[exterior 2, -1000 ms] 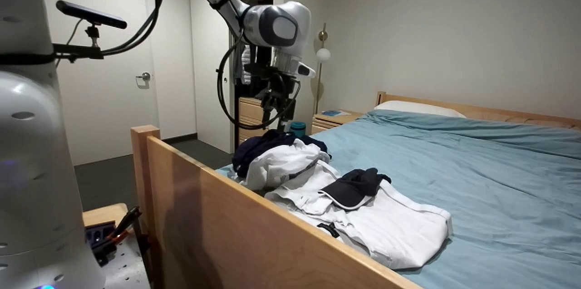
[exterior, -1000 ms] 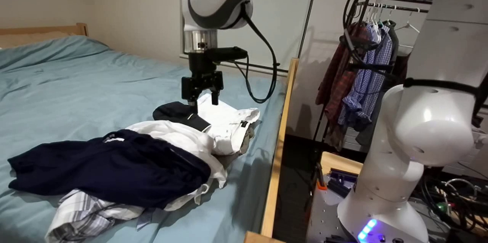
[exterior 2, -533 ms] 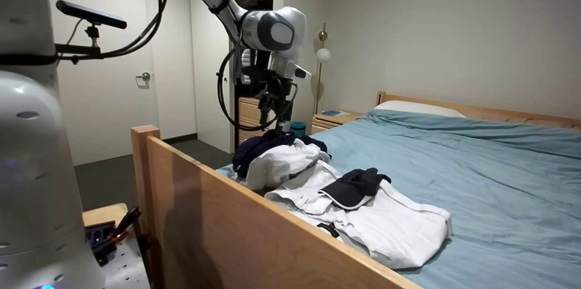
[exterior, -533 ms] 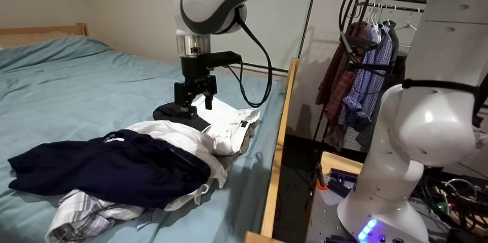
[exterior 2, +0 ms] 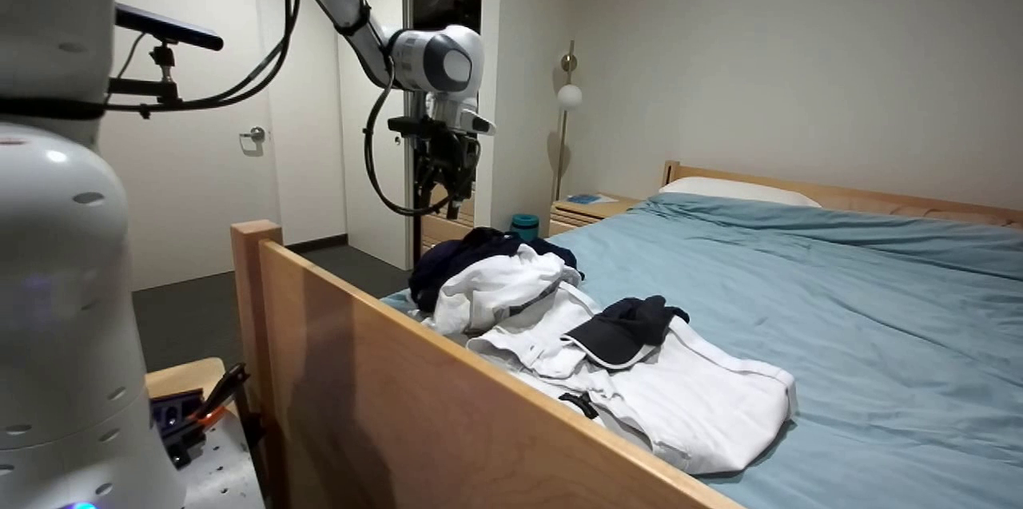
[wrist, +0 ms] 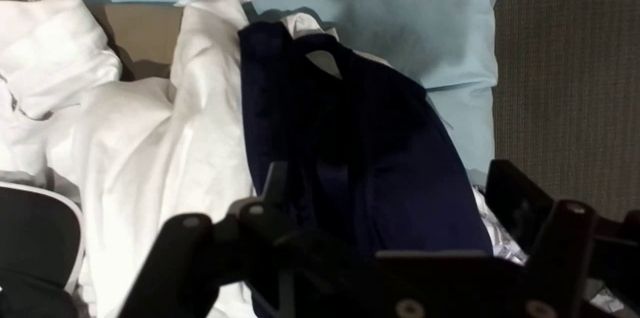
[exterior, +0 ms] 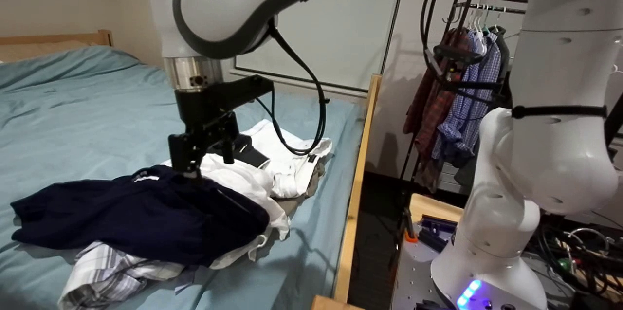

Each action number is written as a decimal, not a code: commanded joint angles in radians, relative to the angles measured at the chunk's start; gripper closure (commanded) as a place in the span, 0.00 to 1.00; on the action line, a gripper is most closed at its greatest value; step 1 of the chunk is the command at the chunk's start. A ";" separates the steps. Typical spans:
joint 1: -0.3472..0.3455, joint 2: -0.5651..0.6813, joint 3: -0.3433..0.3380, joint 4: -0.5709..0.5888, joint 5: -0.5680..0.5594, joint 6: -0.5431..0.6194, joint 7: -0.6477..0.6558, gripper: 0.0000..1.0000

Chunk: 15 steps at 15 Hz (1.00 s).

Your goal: Move the clothes on the left and pile them on the right

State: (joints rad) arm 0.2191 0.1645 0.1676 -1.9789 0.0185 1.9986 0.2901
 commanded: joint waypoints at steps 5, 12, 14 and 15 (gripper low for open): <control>0.042 0.283 -0.022 0.268 -0.108 -0.023 -0.003 0.00; 0.070 0.426 -0.047 0.384 -0.214 -0.018 -0.154 0.00; 0.078 0.437 -0.057 0.386 -0.260 -0.001 -0.184 0.00; 0.078 0.440 -0.059 0.388 -0.273 0.003 -0.195 0.00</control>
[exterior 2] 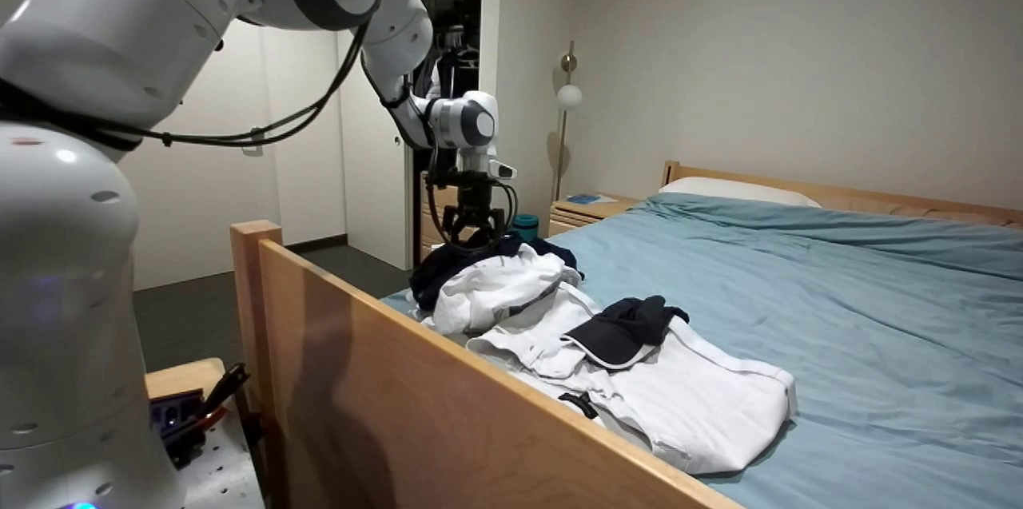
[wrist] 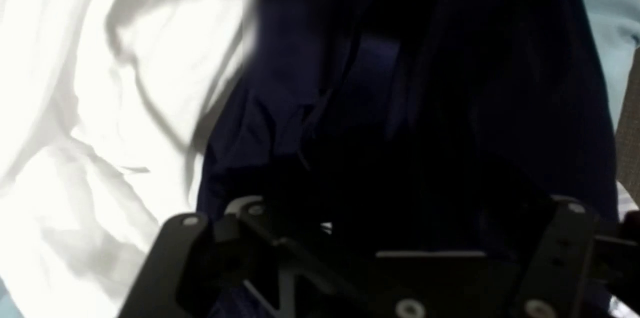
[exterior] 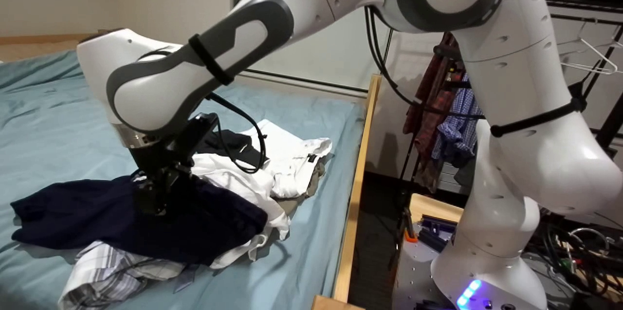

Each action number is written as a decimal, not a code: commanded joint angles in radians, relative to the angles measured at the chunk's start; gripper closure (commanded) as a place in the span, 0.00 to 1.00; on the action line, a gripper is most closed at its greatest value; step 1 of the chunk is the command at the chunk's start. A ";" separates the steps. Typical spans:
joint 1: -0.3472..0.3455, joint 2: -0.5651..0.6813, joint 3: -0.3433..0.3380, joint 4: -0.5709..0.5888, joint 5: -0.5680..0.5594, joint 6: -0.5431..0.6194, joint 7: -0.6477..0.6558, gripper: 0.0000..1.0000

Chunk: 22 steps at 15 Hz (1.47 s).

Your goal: Move the clothes on the left and pile them on the right

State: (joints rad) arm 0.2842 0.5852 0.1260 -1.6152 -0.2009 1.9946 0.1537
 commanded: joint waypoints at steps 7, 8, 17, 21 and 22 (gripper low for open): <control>-0.001 0.008 -0.012 0.011 -0.052 0.026 -0.120 0.59; -0.003 0.008 -0.011 0.012 -0.048 0.024 -0.128 0.66; -0.029 -0.060 -0.014 -0.039 -0.014 -0.007 -0.124 0.93; -0.069 -0.165 -0.018 -0.134 0.021 0.014 -0.122 0.91; -0.086 -0.211 -0.019 -0.173 0.039 0.003 -0.127 0.91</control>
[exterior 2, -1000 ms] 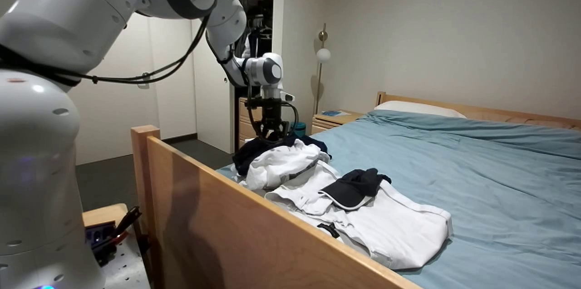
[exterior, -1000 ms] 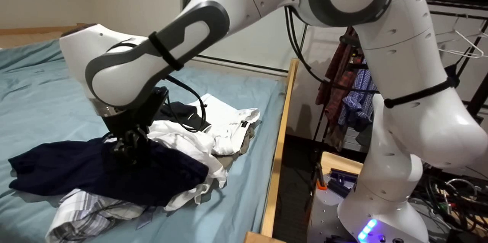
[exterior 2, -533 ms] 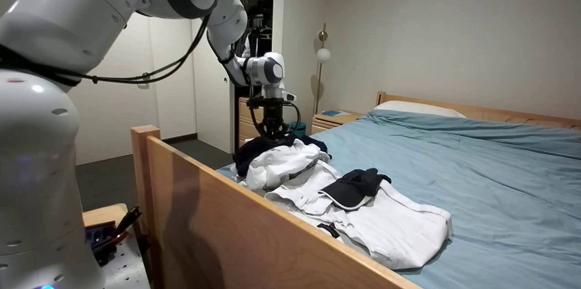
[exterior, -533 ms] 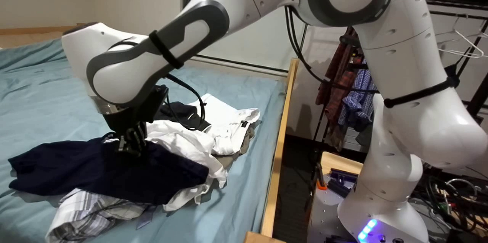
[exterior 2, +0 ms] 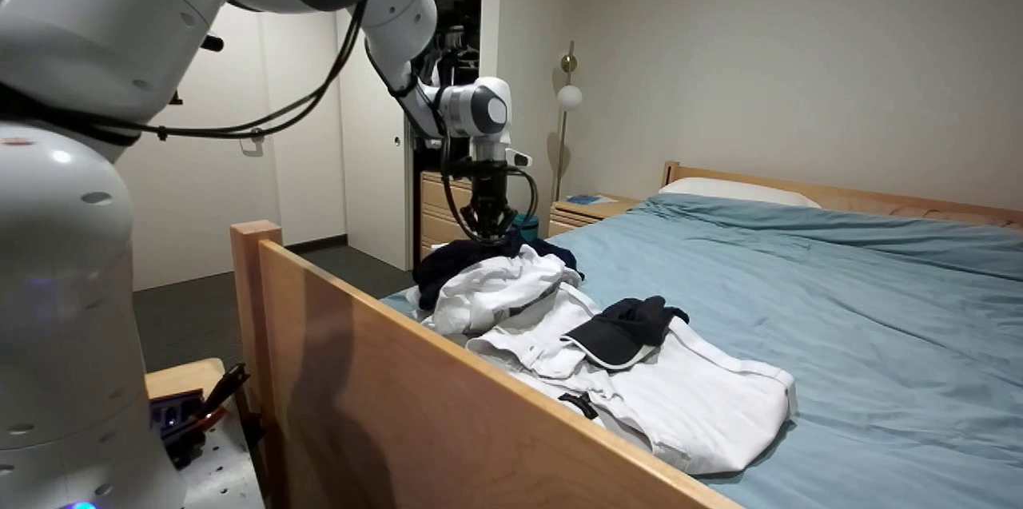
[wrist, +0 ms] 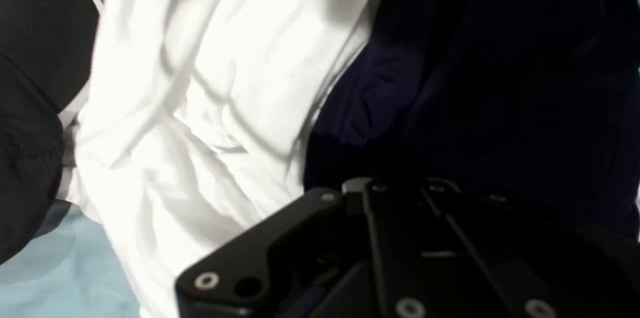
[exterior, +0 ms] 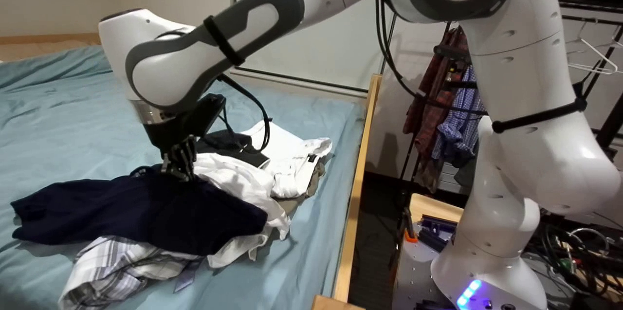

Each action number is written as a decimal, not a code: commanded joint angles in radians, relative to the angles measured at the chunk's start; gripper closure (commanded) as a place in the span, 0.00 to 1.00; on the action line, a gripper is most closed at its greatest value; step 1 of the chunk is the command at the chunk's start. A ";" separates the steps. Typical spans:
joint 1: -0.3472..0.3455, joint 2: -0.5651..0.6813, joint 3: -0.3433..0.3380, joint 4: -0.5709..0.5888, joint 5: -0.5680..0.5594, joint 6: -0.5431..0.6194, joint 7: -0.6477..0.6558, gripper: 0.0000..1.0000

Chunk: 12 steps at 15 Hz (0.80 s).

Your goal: Move the clothes on the left and pile them on the right

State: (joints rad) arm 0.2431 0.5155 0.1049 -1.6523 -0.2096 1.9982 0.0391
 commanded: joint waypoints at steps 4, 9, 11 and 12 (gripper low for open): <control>-0.120 -0.322 -0.018 -0.282 0.135 0.002 -0.022 0.91; -0.138 -0.388 -0.025 -0.316 0.151 -0.049 -0.021 0.61; -0.126 -0.375 -0.010 -0.311 0.163 -0.037 -0.020 0.49; -0.121 -0.364 -0.001 -0.306 0.167 -0.031 -0.029 0.42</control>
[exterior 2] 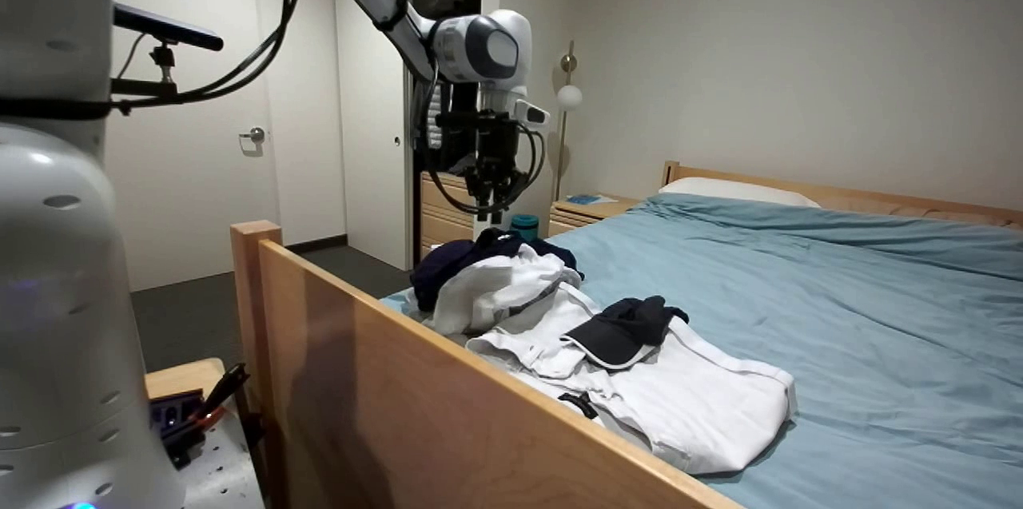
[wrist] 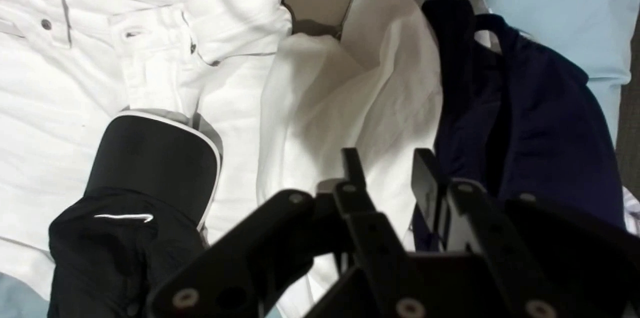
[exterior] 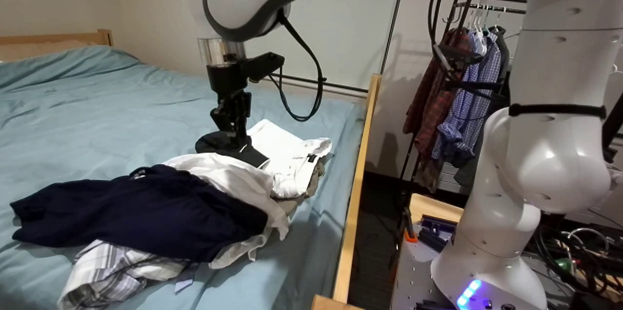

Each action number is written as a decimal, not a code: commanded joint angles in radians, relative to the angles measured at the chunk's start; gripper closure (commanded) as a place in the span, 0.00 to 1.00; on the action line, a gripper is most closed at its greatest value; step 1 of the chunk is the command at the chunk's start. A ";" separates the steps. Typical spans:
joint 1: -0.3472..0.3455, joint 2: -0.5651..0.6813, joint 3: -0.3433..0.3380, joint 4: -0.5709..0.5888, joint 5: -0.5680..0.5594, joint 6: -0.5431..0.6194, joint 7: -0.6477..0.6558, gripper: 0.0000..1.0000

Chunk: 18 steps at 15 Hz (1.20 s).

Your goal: Move the clothes on the left and pile them on the right

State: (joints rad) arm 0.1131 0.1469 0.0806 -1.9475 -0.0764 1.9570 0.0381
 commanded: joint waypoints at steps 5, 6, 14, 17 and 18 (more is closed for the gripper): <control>0.046 0.090 0.075 0.017 0.096 0.128 -0.033 0.10; 0.054 0.105 0.081 0.012 0.106 0.182 -0.009 0.05; 0.072 0.269 0.103 0.057 0.128 0.389 -0.035 0.00; 0.075 0.337 0.089 0.099 0.107 0.424 -0.029 0.00; 0.073 0.364 0.088 0.116 0.107 0.432 -0.035 0.00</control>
State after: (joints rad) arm 0.1889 0.4395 0.1754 -1.8890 0.0313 2.3622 0.0380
